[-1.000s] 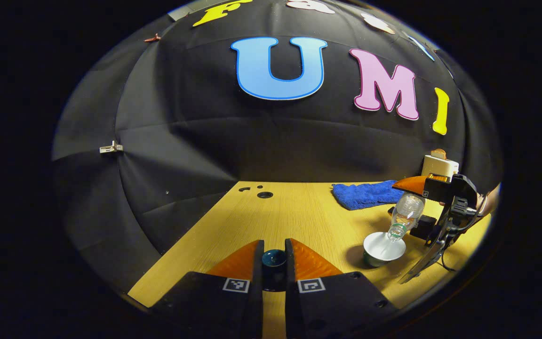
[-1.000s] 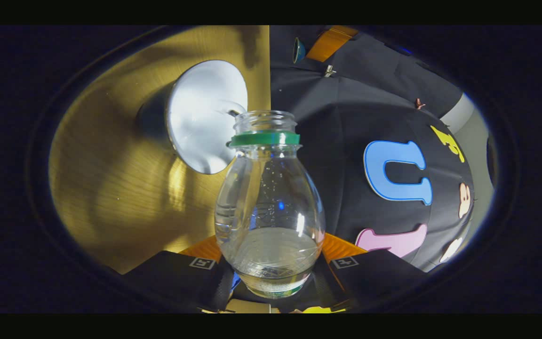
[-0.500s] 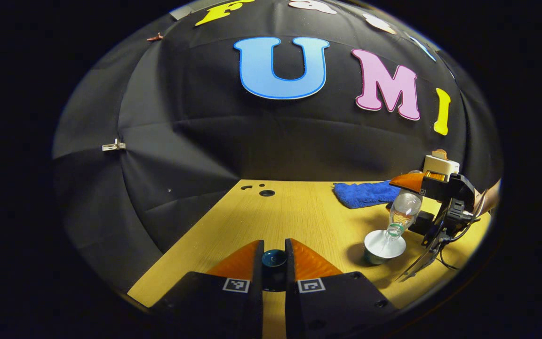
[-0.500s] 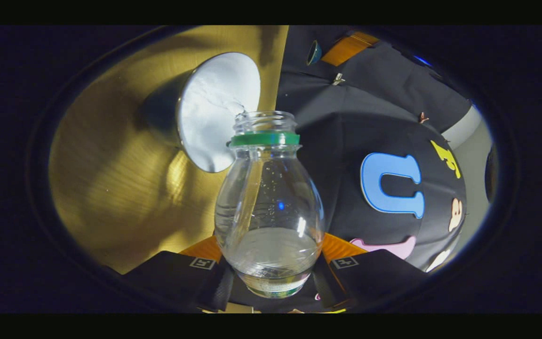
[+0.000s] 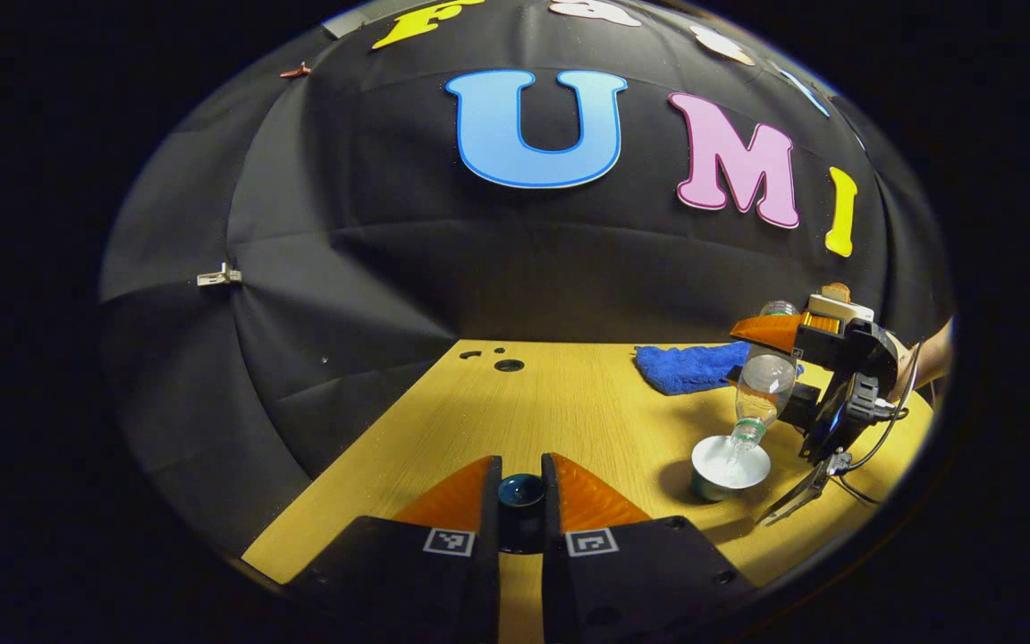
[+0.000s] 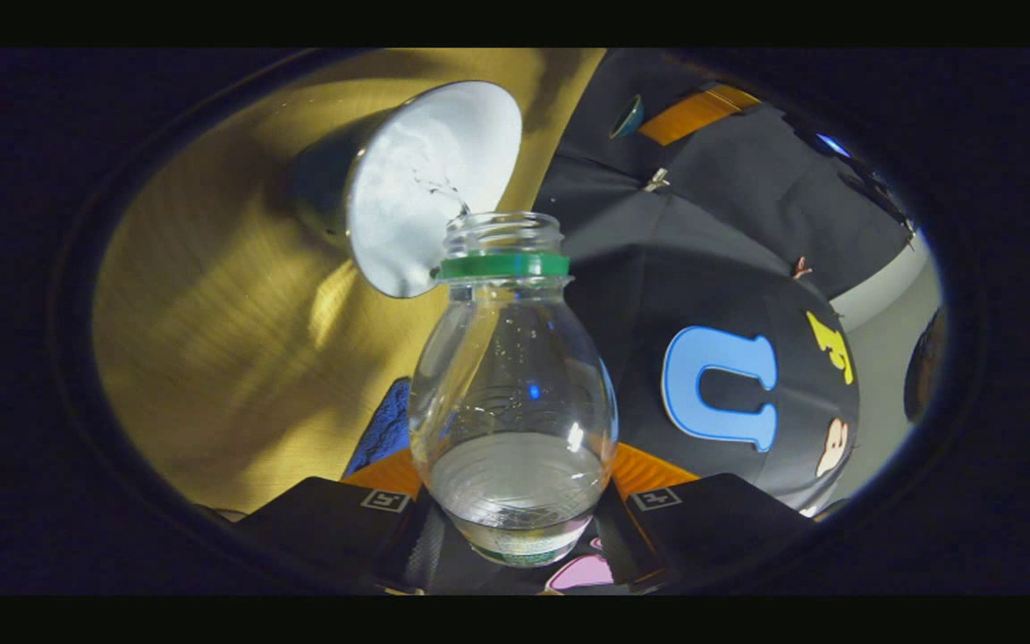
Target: Open the teacup lid with one hand, grasp the water bottle and pour water into the teacup with the other hand; after pouring, place the water bottle on the coaster and then close the teacup lid.
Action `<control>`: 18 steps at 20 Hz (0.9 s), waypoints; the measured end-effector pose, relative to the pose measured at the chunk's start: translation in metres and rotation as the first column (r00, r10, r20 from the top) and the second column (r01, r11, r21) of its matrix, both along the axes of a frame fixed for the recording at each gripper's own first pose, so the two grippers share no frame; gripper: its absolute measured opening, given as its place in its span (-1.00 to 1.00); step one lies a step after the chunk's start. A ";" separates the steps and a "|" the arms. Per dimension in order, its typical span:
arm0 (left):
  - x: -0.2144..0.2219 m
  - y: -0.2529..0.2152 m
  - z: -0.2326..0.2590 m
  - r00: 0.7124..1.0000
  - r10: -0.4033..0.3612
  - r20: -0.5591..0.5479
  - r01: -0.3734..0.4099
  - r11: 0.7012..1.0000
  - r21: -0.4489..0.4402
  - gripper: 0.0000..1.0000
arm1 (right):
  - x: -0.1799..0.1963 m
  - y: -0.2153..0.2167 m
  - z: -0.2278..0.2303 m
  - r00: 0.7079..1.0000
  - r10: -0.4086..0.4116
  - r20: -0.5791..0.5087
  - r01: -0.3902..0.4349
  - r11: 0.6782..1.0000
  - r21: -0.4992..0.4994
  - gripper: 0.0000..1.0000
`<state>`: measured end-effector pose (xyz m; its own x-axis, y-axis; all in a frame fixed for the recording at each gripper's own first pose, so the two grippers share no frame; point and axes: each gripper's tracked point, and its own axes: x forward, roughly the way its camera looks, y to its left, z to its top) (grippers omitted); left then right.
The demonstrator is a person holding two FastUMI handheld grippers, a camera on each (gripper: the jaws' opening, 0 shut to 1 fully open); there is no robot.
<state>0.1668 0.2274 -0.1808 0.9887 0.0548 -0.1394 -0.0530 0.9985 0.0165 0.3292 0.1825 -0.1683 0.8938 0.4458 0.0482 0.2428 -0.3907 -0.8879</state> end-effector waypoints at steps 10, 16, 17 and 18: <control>-0.005 -0.006 0.002 1.000 0.004 0.003 -0.004 1.000 0.016 -0.55 | 0.000 0.016 0.013 0.995 0.101 0.027 -0.099 0.993 -0.071 0.47; -0.008 -0.009 0.005 1.000 0.011 0.006 -0.012 1.000 0.027 -0.54 | 0.002 0.011 0.014 0.995 0.095 0.023 -0.093 0.994 -0.066 0.47; -0.007 -0.010 0.006 1.000 0.011 0.006 -0.011 1.000 0.023 -0.54 | 0.003 0.010 0.015 0.996 0.092 0.021 -0.090 0.994 -0.063 0.47; -0.009 -0.011 0.005 1.000 0.010 0.005 -0.010 1.000 0.019 -0.54 | 0.003 0.008 0.014 0.996 0.088 0.020 -0.087 0.994 -0.060 0.47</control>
<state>0.1580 0.2163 -0.1763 0.9888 0.0676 -0.1330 -0.0635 0.9974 0.0350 0.3324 0.1901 -0.1540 0.8503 0.5248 0.0398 0.2984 -0.4183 -0.8579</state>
